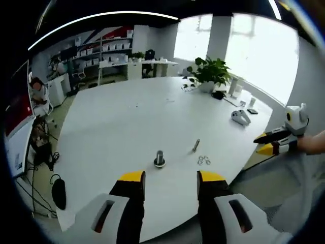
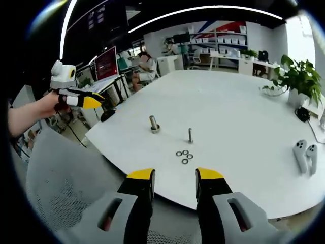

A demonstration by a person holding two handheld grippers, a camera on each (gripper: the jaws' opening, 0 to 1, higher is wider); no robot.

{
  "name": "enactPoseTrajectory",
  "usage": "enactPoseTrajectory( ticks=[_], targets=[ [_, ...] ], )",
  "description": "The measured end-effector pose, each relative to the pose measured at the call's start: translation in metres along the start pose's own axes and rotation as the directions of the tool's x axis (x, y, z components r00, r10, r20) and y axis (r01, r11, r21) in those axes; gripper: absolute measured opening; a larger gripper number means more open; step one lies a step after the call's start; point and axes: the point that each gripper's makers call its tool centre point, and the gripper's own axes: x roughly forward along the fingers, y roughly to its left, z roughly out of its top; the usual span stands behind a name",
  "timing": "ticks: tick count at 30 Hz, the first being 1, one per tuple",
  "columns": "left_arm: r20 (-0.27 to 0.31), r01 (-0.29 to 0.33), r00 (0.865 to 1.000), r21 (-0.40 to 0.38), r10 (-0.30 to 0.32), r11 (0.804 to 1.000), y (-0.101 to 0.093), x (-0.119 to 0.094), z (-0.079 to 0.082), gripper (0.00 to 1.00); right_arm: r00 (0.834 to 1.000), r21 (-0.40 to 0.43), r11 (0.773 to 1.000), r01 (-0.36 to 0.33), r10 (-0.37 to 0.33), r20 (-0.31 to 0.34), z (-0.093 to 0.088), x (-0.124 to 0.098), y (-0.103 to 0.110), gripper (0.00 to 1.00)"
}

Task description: Place the washer onto the threaded stud by aligning its center hole with the stud, sliding it down to the base, and recovering from edge contact or off-axis alignment until the washer reaches the visible bottom stop.

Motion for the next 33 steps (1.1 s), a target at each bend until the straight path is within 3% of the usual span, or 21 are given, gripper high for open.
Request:
enactPoseTrajectory(
  ticks=[11, 16, 20, 25, 33],
  targets=[
    [0.035, 0.027, 0.999, -0.021, -0.026, 0.999, -0.013, -0.028, -0.019, 0.39, 0.998, -0.024, 1.0, 0.006, -0.008, -0.066, -0.01, 0.002, 0.001, 0.34],
    [0.012, 0.048, 0.999, 0.014, -0.048, 0.999, -0.019, -0.033, -0.036, 0.39, 0.997, -0.016, 1.0, 0.018, -0.019, -0.069, -0.011, 0.002, -0.003, 0.34],
    [0.027, 0.068, 0.997, 0.002, -0.068, 0.998, -0.027, -0.036, -0.042, 0.38, 0.997, -0.022, 0.999, 0.028, -0.03, -0.075, -0.012, 0.002, -0.005, 0.34],
    [0.048, 0.074, 0.996, 0.04, -0.076, 0.996, -0.034, -0.033, -0.042, 0.34, 0.996, -0.015, 0.999, 0.05, -0.051, -0.068, -0.012, 0.001, -0.008, 0.34],
    [0.054, 0.1, 0.993, 0.123, -0.107, 0.987, -0.034, -0.02, -0.027, 0.34, 0.994, -0.031, 0.998, 0.058, -0.061, -0.095, -0.016, 0.002, -0.011, 0.34]
  ],
)
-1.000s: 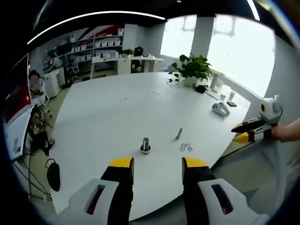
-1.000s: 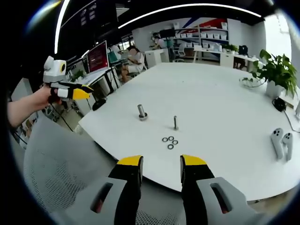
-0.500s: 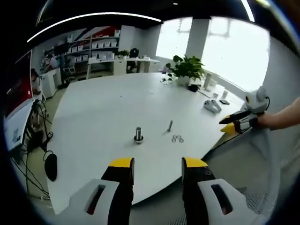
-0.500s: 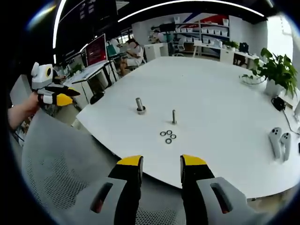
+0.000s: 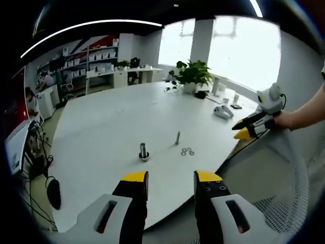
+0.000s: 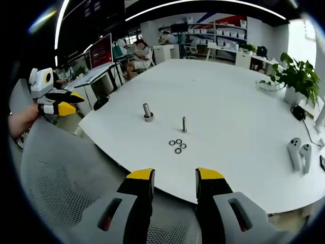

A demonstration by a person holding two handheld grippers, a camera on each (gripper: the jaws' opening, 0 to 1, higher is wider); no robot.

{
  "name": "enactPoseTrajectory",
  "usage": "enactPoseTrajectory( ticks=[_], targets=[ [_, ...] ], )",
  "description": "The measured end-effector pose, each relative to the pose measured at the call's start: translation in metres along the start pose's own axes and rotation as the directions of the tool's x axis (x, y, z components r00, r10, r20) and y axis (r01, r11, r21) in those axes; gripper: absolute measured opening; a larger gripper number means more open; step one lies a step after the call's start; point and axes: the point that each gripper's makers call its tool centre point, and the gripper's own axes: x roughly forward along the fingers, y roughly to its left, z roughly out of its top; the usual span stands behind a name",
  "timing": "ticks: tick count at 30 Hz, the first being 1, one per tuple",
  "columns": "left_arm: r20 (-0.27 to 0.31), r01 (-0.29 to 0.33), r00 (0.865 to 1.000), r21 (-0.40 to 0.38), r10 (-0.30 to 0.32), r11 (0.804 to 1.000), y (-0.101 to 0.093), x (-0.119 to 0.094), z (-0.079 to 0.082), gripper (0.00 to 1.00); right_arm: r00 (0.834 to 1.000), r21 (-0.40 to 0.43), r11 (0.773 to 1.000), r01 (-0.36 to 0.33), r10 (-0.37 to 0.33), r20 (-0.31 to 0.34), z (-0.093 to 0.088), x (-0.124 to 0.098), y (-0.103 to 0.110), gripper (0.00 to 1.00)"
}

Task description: Place the washer onto the threaded stud by aligning its center hole with the stud, sliding it down to the base, and recovering from edge contact or off-axis alignment until the washer reaches the visible bottom stop.

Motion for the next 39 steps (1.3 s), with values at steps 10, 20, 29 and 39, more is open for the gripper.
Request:
enactPoseTrajectory(
  ticks=[10, 20, 29, 39],
  targets=[
    [0.033, 0.022, 0.999, 0.014, -0.022, 1.0, -0.004, 0.0, -0.003, 0.37, 1.0, -0.002, 1.0, 0.021, -0.021, -0.023, -0.004, 0.0, -0.002, 0.35],
    [-0.007, 0.061, 0.998, 0.021, -0.06, 0.998, -0.013, 0.003, -0.011, 0.37, 0.998, -0.008, 0.999, 0.032, -0.033, -0.049, -0.007, -0.002, 0.001, 0.34],
    [-0.024, 0.092, 0.996, 0.012, -0.091, 0.996, -0.018, 0.005, -0.015, 0.37, 0.998, 0.026, 0.998, 0.051, -0.05, -0.025, -0.003, -0.004, -0.004, 0.34],
    [-0.028, 0.092, 0.995, 0.004, -0.092, 0.996, -0.016, 0.004, -0.017, 0.37, 0.999, 0.038, 0.999, 0.032, -0.033, 0.008, 0.004, -0.004, 0.002, 0.35]
  ],
)
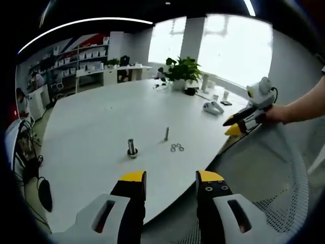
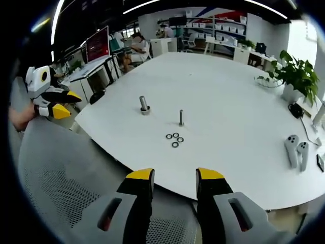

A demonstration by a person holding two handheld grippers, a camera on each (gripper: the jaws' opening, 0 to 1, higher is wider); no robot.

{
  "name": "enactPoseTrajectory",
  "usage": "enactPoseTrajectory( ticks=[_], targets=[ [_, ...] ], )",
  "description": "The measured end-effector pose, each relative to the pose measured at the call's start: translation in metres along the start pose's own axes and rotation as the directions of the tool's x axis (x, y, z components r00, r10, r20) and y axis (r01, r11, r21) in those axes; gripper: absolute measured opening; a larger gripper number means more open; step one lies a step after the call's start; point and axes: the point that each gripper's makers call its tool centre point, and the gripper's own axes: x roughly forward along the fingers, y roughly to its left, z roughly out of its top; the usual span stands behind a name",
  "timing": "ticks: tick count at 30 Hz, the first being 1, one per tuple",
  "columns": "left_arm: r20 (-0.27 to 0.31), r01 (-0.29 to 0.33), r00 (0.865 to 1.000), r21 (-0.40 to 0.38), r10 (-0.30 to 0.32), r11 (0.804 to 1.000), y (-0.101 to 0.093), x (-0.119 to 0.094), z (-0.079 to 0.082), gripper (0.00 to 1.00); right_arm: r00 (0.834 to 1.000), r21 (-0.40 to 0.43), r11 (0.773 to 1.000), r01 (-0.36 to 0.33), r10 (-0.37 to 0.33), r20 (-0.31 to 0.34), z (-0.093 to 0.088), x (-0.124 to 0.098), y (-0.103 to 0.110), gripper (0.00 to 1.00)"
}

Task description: Place the washer onto the threaded stud by aligning its center hole with the stud, sliding it down to the base, and recovering from edge contact or off-axis alignment until the washer reaches the visible bottom stop.

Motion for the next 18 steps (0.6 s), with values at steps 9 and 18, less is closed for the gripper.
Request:
enactPoseTrajectory(
  ticks=[9, 18],
  targets=[
    [0.002, 0.011, 1.0, -0.007, -0.011, 1.0, -0.0016, 0.0007, 0.0002, 0.36, 0.999, -0.073, 0.997, -0.011, 0.008, -0.047, -0.0068, 0.0056, -0.002, 0.36],
    [-0.004, 0.016, 1.0, -0.011, -0.016, 1.0, -0.0008, 0.0004, -0.0001, 0.36, 0.995, -0.146, 0.989, -0.009, -0.006, -0.1, -0.0071, 0.0077, -0.0008, 0.36]
  ],
)
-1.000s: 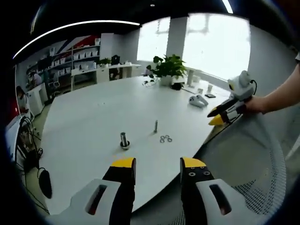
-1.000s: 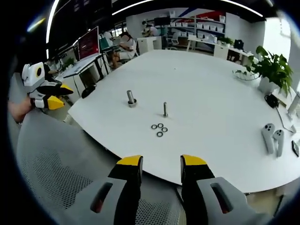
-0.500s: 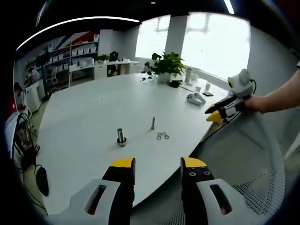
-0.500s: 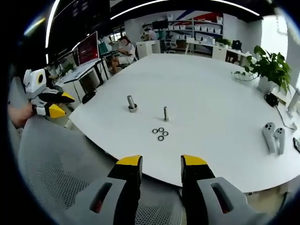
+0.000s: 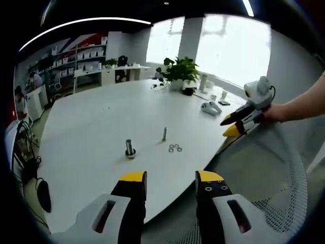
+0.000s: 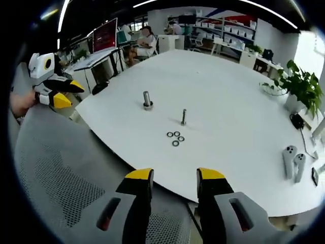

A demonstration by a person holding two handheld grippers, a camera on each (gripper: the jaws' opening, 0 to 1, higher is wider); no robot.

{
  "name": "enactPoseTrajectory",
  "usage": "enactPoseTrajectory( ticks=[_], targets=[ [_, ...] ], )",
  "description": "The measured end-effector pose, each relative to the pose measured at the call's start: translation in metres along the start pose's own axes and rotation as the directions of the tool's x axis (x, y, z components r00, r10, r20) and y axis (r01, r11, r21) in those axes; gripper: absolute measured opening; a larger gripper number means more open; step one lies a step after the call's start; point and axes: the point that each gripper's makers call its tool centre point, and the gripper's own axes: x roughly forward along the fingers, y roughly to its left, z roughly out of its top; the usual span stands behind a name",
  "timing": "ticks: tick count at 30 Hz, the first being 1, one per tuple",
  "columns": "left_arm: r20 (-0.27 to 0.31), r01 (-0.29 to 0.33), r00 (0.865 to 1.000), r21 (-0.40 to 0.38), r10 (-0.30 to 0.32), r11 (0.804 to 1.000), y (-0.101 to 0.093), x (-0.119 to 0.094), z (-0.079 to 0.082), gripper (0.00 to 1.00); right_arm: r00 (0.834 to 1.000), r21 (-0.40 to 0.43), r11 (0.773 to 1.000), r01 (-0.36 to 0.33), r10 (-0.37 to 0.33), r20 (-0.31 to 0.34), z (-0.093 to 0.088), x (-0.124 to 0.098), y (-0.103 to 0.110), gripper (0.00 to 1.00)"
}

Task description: Place the washer onto the threaded stud by aligning its center hole with the stud, sliding it down to the base, and recovering from edge contact or off-axis alignment until the washer reaches the visible bottom stop.

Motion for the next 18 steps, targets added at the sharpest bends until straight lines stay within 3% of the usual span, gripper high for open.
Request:
enactPoseTrajectory(
  ticks=[4, 9, 16, 18],
  targets=[
    [-0.001, -0.005, 1.0, 0.004, 0.005, 1.0, 0.001, 0.0, -0.001, 0.36, 0.997, -0.125, 0.992, 0.001, -0.01, -0.072, 0.003, 0.006, -0.004, 0.38],
    [-0.003, -0.004, 1.0, 0.006, 0.004, 1.0, 0.001, 0.0, -0.001, 0.35, 0.996, -0.114, 0.993, -0.038, 0.028, -0.09, 0.021, 0.024, 0.0, 0.39],
    [-0.004, -0.009, 1.0, 0.003, 0.009, 1.0, 0.003, -0.001, -0.002, 0.35, 0.987, -0.108, 0.992, -0.071, 0.054, -0.152, 0.021, 0.049, 0.006, 0.33],
    [-0.004, -0.012, 1.0, 0.002, 0.012, 1.0, 0.003, -0.001, -0.002, 0.35, 0.979, -0.126, 0.989, -0.077, 0.051, -0.199, 0.014, 0.056, 0.006, 0.33]
  ],
)
